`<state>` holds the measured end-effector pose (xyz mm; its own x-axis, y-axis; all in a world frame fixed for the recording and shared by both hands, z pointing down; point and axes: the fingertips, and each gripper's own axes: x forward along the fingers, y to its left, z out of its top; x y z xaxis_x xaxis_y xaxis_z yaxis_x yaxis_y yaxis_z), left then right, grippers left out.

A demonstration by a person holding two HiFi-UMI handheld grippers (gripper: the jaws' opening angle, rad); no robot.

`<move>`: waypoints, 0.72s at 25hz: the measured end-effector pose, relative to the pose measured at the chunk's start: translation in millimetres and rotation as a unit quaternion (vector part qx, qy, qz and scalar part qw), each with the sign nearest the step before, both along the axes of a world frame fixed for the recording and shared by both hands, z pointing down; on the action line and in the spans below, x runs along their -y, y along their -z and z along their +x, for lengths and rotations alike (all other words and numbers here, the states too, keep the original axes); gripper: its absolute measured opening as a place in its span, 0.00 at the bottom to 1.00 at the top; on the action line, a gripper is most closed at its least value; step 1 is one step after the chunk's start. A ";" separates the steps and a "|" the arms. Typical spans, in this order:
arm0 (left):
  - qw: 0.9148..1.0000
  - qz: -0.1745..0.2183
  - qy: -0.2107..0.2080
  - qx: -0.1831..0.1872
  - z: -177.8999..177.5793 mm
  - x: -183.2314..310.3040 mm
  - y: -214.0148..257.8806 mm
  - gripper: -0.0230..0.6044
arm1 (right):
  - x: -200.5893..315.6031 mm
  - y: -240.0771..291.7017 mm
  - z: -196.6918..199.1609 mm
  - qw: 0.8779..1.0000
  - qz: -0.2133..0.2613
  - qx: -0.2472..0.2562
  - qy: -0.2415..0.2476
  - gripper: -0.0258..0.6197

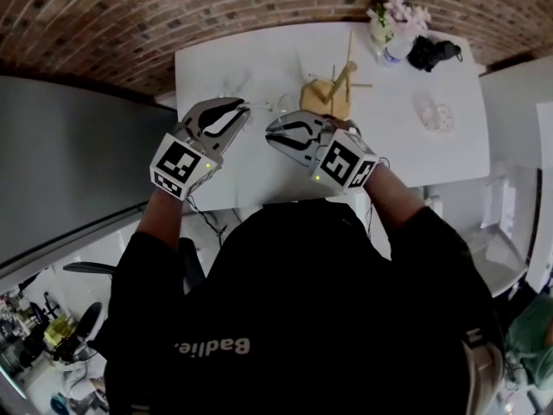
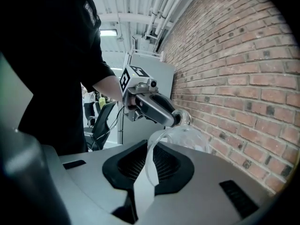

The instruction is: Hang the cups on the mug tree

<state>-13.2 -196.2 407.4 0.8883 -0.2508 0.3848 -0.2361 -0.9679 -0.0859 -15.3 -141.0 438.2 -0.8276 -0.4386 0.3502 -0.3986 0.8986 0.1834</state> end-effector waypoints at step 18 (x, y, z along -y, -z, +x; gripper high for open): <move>0.996 0.040 -0.012 0.075 33.2 34.8 -15.2 0.11 | 40.4 -20.5 25.9 0.977 -0.043 0.134 -0.161 0.16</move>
